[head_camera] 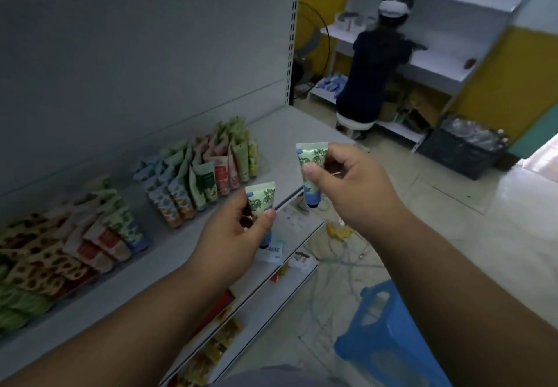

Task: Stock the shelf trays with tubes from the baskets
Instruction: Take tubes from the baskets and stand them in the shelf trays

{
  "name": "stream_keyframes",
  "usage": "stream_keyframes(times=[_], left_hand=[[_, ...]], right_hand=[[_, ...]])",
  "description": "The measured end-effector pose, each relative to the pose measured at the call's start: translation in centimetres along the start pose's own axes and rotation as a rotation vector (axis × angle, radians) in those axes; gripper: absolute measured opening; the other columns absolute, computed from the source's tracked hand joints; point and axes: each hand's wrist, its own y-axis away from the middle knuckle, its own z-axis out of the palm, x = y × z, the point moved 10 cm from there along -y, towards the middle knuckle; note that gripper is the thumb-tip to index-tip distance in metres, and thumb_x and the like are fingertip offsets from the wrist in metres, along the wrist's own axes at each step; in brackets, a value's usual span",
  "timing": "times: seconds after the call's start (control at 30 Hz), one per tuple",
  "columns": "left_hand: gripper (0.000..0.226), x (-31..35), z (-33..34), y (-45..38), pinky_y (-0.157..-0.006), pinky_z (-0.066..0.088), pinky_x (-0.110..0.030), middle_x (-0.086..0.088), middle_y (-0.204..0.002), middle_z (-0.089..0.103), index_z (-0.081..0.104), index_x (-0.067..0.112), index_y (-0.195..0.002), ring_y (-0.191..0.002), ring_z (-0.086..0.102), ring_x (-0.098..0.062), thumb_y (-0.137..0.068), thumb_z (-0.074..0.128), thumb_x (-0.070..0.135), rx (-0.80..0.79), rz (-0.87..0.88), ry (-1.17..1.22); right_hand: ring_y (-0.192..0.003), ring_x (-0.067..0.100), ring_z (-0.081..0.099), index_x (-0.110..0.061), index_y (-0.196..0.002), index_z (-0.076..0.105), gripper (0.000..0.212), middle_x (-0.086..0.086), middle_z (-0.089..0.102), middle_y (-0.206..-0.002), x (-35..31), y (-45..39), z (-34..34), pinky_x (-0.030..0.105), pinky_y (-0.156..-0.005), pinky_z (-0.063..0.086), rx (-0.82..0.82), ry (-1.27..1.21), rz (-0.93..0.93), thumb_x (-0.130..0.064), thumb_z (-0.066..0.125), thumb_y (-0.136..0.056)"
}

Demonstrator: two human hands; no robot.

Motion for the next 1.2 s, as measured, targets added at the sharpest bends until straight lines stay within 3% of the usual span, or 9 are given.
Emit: stream_keyframes(times=[0.1,0.2,0.37,0.5,0.63,0.8,0.87,1.03,1.2], left_hand=[[0.014,0.0,0.6,-3.1,-0.075,0.053,-0.034,0.014,-0.090,0.065,0.055,0.047,-0.103,-0.083,0.061,-0.004,-0.091,0.059,0.040,0.046,-0.006,-0.041],[0.014,-1.5,0.9,-5.7,-0.076,0.050,-0.026,0.017,-0.090,0.066,0.056,0.050,-0.102,-0.085,0.062,-0.003,-0.093,0.058,0.041,0.134,-0.062,-0.010],[0.016,-3.1,1.3,-8.2,-0.065,0.044,-0.009,-0.002,-0.082,0.065,0.054,0.040,-0.101,-0.077,0.061,-0.007,-0.095,0.053,0.026,0.339,-0.172,0.013],[0.023,-3.9,1.8,-8.9,-0.066,0.041,-0.008,0.011,-0.085,0.064,0.051,0.034,-0.118,-0.081,0.059,-0.005,-0.096,0.050,0.028,0.460,-0.267,-0.080],[0.019,-4.1,2.3,-8.9,-0.066,0.038,-0.001,0.032,-0.089,0.059,0.048,0.043,-0.106,-0.084,0.057,0.003,-0.097,0.050,0.026,0.543,-0.326,-0.137],[0.015,-4.7,2.9,-9.4,-0.066,0.037,-0.004,0.037,-0.086,0.058,0.049,0.043,-0.094,-0.083,0.057,0.005,-0.096,0.052,0.029,0.582,-0.363,-0.193],[0.012,-4.7,3.1,-9.8,-0.065,0.039,-0.006,0.028,-0.084,0.062,0.051,0.041,-0.094,-0.081,0.058,0.001,-0.095,0.054,0.030,0.594,-0.368,-0.191],[0.006,-5.8,3.7,-10.7,-0.065,0.043,-0.016,0.011,-0.083,0.062,0.055,0.032,-0.096,-0.076,0.058,-0.005,-0.092,0.056,0.037,0.625,-0.404,-0.157],[0.017,-5.7,4.5,-12.8,-0.066,0.050,-0.042,-0.002,-0.072,0.063,0.055,0.025,-0.084,-0.067,0.060,-0.021,-0.088,0.059,0.041,0.580,-0.387,-0.109]], right_hand=[[-0.070,0.015,0.061,-0.022,-0.089,0.068,0.007,0.000,0.068,-0.078,2.4,-4.3,-0.3,0.032,-0.065,0.051,-0.011,0.021,-0.009,-0.029,0.068,-0.088],[-0.062,0.005,0.055,-0.022,-0.084,0.065,0.006,-0.004,0.063,-0.071,4.5,-9.1,0.7,0.023,-0.060,0.044,-0.074,0.019,-0.063,-0.026,0.070,-0.086],[-0.068,0.001,0.056,-0.028,-0.093,0.066,0.008,-0.009,0.064,-0.076,5.7,-17.6,3.8,0.012,-0.057,0.038,-0.229,0.040,-0.235,-0.029,0.070,-0.086],[-0.070,0.000,0.054,-0.027,-0.096,0.063,0.007,-0.010,0.061,-0.079,5.9,-22.4,7.7,0.010,-0.056,0.035,-0.375,0.128,-0.377,-0.031,0.062,-0.091],[-0.081,0.011,0.057,-0.021,-0.103,0.066,0.014,-0.004,0.065,-0.091,6.4,-24.3,11.3,0.021,-0.062,0.036,-0.458,0.171,-0.475,-0.028,0.060,-0.093],[-0.084,0.022,0.060,-0.013,-0.108,0.067,0.022,0.006,0.067,-0.093,8.0,-24.0,14.9,0.028,-0.066,0.042,-0.626,0.278,-0.553,-0.027,0.061,-0.093],[-0.085,0.022,0.062,-0.014,-0.112,0.066,0.024,0.005,0.068,-0.093,9.1,-23.8,15.9,0.026,-0.065,0.038,-0.699,0.314,-0.534,-0.028,0.061,-0.092],[-0.079,0.007,0.058,-0.021,-0.102,0.061,0.018,-0.007,0.064,-0.090,7.7,-23.8,11.0,0.024,-0.067,0.044,-0.533,0.121,-0.498,-0.035,0.059,-0.091],[-0.075,0.001,0.056,-0.027,-0.086,0.066,0.003,-0.013,0.062,-0.080,6.7,-18.3,10.2,0.012,-0.064,0.041,-0.929,0.106,-0.562,-0.030,0.068,-0.088]])
